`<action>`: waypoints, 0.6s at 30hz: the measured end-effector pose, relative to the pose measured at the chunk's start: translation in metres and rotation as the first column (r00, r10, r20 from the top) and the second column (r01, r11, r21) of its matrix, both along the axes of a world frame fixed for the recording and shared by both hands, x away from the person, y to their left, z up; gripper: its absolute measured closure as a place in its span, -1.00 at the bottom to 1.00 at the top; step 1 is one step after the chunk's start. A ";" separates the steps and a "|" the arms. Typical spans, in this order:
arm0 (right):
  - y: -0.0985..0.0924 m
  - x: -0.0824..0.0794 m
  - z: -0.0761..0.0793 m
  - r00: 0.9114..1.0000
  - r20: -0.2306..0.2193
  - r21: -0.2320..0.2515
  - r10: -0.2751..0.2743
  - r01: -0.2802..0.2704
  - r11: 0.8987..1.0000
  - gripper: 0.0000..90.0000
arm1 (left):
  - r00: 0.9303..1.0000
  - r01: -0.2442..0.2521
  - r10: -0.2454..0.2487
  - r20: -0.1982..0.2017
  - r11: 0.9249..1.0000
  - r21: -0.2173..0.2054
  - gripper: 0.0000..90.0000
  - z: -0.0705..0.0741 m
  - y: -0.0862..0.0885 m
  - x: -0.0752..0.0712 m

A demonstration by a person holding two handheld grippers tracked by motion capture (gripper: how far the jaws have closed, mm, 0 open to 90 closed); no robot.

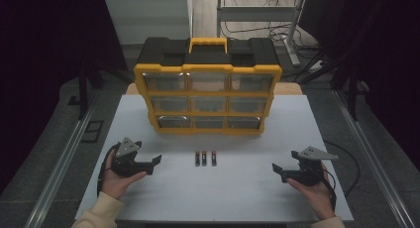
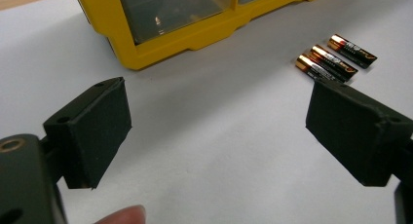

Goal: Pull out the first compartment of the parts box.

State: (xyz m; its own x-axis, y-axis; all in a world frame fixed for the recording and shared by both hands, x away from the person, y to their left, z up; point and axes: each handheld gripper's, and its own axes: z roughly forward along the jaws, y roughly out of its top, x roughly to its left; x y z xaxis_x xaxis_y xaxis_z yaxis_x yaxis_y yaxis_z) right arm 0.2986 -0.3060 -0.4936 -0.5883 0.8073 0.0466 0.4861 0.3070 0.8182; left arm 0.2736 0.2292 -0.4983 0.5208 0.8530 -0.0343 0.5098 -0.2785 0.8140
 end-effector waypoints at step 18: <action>0.000 0.000 -0.001 1.000 -0.009 -0.009 -0.001 0.001 1.000 -0.79 | 0.997 0.001 -0.007 0.083 0.998 0.064 -0.79 0.006 0.001 -0.003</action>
State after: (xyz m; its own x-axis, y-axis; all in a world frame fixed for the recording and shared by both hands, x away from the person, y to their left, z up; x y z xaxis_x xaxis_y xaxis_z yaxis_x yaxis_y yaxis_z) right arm 0.2988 -0.3058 -0.4951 -0.5874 0.8081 0.0445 0.4936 0.3141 0.8110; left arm 0.2709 0.2299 -0.4923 0.5230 0.8499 0.0636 0.4401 -0.3332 0.8338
